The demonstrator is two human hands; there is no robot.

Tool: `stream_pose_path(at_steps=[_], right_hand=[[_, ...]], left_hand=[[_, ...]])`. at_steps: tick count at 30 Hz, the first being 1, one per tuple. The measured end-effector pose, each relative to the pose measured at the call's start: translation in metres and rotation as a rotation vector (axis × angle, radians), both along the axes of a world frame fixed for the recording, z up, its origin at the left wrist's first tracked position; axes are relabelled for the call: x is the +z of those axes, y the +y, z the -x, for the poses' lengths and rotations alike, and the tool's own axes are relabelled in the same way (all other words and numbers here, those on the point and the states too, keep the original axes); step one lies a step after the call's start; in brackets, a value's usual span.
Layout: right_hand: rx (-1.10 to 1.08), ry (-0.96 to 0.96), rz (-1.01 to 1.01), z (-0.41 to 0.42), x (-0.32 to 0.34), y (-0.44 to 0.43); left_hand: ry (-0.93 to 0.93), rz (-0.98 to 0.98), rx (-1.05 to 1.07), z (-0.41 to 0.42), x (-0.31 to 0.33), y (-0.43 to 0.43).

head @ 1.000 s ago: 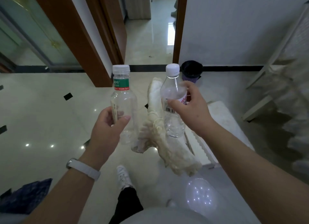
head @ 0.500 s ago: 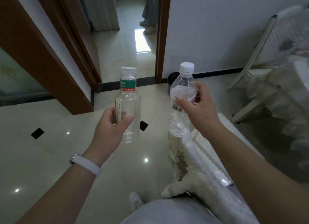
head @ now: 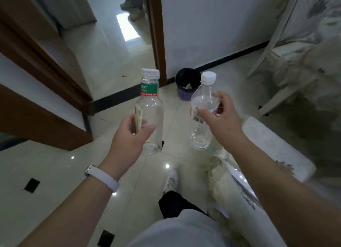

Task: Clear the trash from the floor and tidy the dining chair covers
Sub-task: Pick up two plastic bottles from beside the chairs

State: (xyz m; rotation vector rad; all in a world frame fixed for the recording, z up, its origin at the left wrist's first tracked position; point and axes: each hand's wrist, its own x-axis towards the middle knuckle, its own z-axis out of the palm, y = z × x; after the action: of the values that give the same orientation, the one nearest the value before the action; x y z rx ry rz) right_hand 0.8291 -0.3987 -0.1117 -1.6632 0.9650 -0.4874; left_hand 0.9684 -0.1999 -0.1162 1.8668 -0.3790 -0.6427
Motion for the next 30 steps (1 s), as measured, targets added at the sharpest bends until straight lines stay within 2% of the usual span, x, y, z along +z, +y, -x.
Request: stream_pose_path(at_steps=[6,13,20,30], right_hand=[[-0.076,-0.009,-0.068,-0.059,0.002,-0.055],[-0.161,-0.012,0.010,-0.091,0.024,-0.108],[-0.288,0.030,-0.008,-0.125,0.013,-0.150],[-0.434,0.177,0.052,-0.225,0.014,-0.227]], left_hand=[[-0.038,-0.063,-0.117,-0.076,0.016,-0.071],[-0.064,-0.020,-0.241,-0.129,0.028,-0.143],[-0.035,0.001,-0.349,-0.196,0.011,-0.219],[0.054,0.033,-0.438,-0.332,-0.017,-0.342]])
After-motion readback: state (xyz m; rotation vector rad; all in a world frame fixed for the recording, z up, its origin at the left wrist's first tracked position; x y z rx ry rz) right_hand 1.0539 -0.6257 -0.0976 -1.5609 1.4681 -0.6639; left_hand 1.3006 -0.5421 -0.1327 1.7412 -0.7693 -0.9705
